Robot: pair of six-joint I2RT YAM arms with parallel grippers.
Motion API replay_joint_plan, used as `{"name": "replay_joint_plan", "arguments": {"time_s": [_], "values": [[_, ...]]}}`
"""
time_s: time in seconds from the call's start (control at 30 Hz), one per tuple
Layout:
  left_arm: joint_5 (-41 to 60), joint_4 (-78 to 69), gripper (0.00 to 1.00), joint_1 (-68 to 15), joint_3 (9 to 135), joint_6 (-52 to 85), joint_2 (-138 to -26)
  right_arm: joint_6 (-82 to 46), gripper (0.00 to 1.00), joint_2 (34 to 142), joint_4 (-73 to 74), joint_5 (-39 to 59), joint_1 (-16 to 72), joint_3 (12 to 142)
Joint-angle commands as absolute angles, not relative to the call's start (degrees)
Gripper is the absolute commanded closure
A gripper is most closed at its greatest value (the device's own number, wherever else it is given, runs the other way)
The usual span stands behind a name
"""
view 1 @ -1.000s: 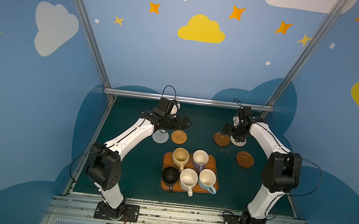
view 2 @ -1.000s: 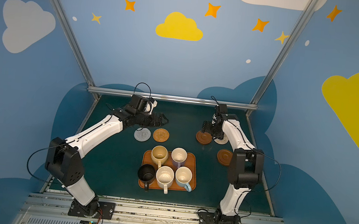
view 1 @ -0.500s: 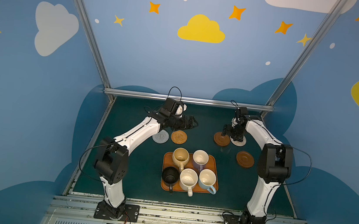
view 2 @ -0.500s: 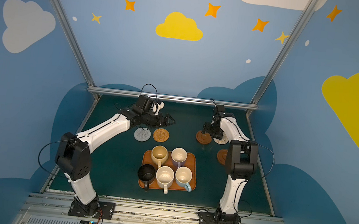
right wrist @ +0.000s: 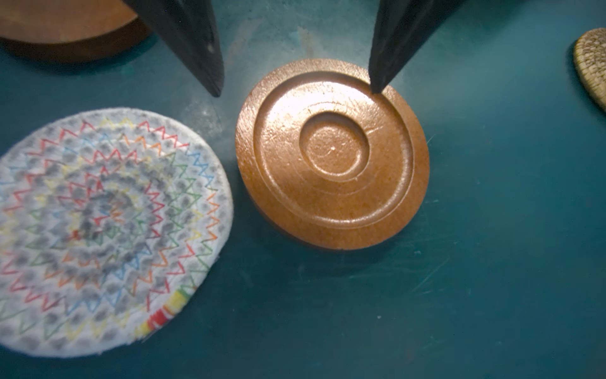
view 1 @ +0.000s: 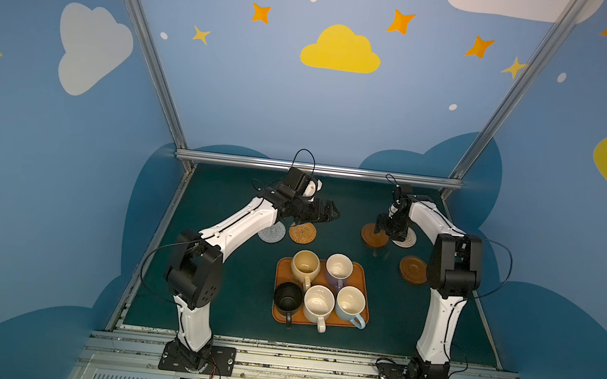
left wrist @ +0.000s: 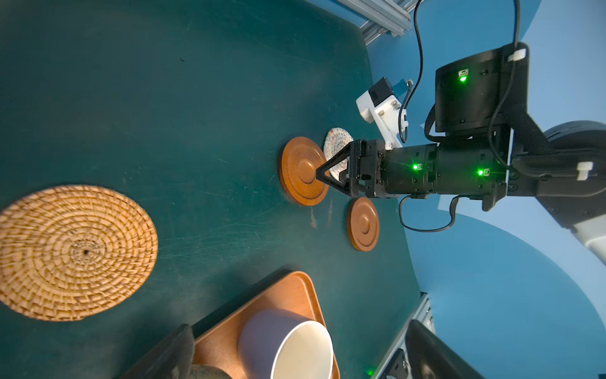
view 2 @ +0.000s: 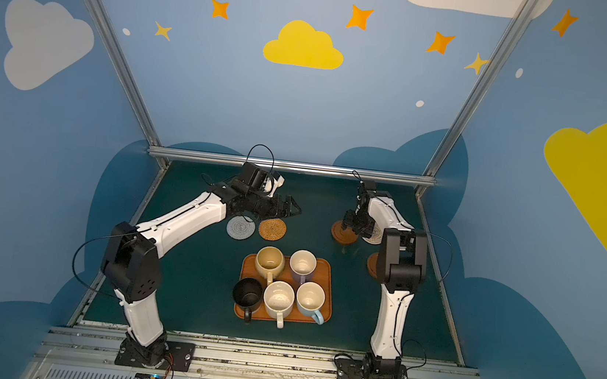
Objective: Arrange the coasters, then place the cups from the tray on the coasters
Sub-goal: 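Lift the left gripper while lowering the right gripper onto a brown wooden coaster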
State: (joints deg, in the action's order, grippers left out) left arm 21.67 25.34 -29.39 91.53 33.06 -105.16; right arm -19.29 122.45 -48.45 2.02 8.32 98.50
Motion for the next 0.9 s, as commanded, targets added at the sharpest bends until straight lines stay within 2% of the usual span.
{"name": "replay_joint_plan", "arguments": {"time_s": [0.0,0.43,0.73,0.87], "values": [[20.50,28.13,0.01,-29.44,93.42,30.48,-105.66,-20.13,0.32,123.95,-50.30,0.61,8.08,99.67],[16.66,32.55,0.00,-30.26,95.88,27.13,-105.25,-21.84,0.35,125.86,-50.86,0.83,8.00,99.67],[13.82,34.19,0.00,-31.08,96.94,25.87,-105.16,-21.47,0.48,127.15,-51.39,2.14,9.13,100.04],[11.75,35.18,0.00,-31.90,98.00,24.51,-105.14,-21.56,0.45,127.61,-51.94,2.05,9.49,100.19]]}}
